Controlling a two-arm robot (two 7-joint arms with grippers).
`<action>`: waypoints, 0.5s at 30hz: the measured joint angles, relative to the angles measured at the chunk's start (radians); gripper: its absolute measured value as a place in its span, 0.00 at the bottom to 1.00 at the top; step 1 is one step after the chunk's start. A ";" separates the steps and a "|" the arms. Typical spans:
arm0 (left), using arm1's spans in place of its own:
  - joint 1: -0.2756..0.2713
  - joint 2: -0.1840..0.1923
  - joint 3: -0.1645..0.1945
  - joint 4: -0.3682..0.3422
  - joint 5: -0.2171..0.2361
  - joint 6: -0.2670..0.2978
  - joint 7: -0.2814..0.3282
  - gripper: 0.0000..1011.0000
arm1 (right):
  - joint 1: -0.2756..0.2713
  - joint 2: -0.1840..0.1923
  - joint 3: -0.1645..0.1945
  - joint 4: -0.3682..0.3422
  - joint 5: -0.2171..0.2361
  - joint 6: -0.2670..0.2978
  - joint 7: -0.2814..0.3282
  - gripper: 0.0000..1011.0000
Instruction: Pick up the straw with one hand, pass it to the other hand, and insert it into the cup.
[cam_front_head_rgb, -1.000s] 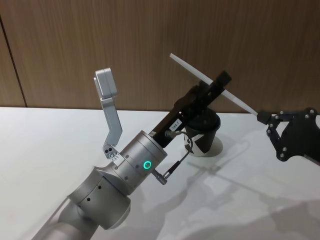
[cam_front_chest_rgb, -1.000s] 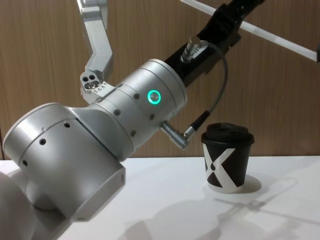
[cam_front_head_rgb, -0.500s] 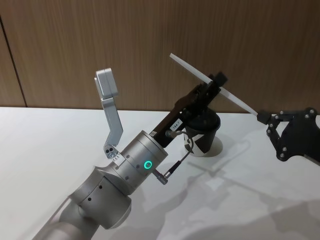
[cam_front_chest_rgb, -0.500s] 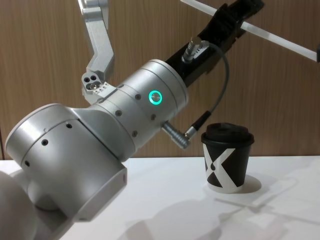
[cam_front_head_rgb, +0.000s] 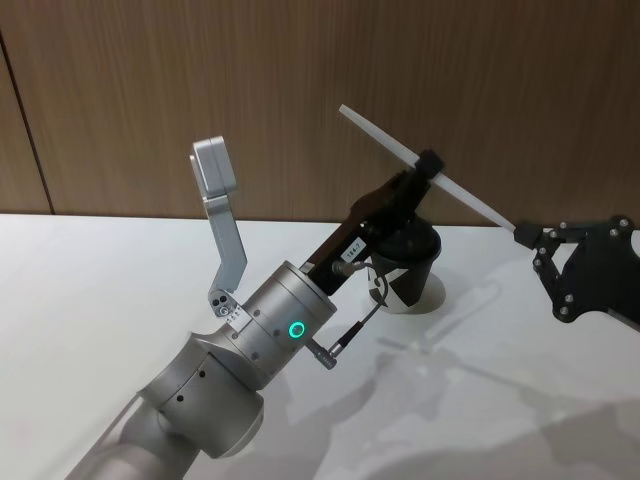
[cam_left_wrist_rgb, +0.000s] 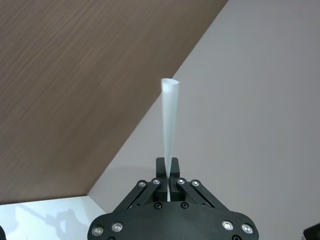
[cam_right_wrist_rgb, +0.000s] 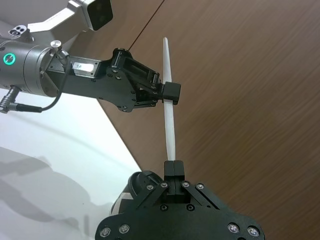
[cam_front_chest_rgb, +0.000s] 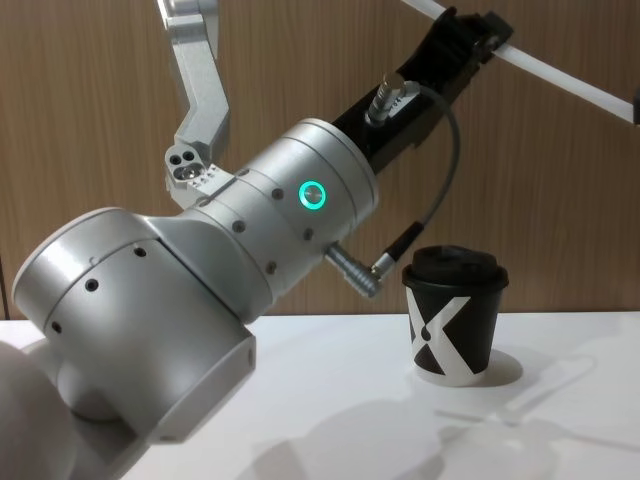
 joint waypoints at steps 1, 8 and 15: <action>0.000 0.000 0.000 0.000 0.000 0.000 0.000 0.03 | 0.000 0.000 0.000 0.000 0.000 0.000 0.000 0.00; 0.000 0.000 0.000 0.001 0.000 0.000 0.000 0.01 | 0.000 0.000 0.000 0.000 0.000 0.000 0.000 0.00; 0.000 0.000 0.000 0.001 0.000 -0.001 0.000 0.01 | 0.000 0.000 0.000 0.000 0.000 0.000 0.000 0.08</action>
